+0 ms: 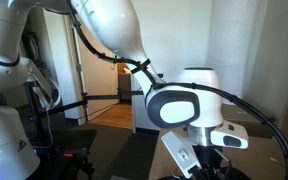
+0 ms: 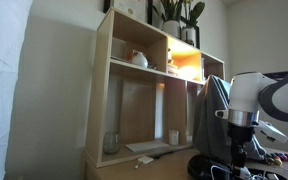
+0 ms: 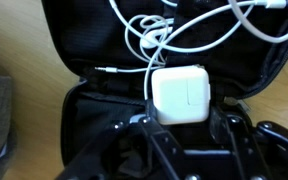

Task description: Put the charger head in the black bag

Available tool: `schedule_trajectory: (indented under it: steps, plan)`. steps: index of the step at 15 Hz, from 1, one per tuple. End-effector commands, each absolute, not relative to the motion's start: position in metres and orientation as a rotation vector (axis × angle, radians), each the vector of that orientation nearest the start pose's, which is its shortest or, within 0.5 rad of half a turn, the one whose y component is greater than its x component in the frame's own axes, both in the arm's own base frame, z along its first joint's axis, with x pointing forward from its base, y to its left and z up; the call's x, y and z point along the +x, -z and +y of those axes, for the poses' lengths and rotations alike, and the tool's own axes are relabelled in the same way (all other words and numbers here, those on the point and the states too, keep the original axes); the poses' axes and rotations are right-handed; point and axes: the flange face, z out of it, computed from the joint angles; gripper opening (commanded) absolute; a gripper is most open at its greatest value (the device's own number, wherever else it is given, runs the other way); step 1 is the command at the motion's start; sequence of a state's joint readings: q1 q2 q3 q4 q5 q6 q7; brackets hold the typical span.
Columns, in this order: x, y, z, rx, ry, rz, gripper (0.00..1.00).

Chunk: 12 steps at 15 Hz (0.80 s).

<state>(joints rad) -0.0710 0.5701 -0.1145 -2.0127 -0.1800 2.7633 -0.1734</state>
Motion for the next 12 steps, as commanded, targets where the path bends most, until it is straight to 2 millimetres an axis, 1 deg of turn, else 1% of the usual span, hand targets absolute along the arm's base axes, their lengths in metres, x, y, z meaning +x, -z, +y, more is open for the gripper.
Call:
schedule_trajectory:
  steps: [1,3,4,6,11,12]
  plan:
    - [0.592,-0.209,-0.102,-3.296,0.281,-0.298,0.27]
    - [0.589,-0.212,-0.102,-3.295,0.27,-0.299,0.27]
    - [0.601,-0.2,-0.103,-3.288,0.26,-0.287,0.52]
    - [0.598,-0.203,-0.103,-3.288,0.26,-0.287,0.52]
    - [0.596,-0.202,-0.103,-3.287,0.254,-0.287,0.52]
    - [0.595,-0.202,-0.103,-3.295,0.257,-0.288,0.27]
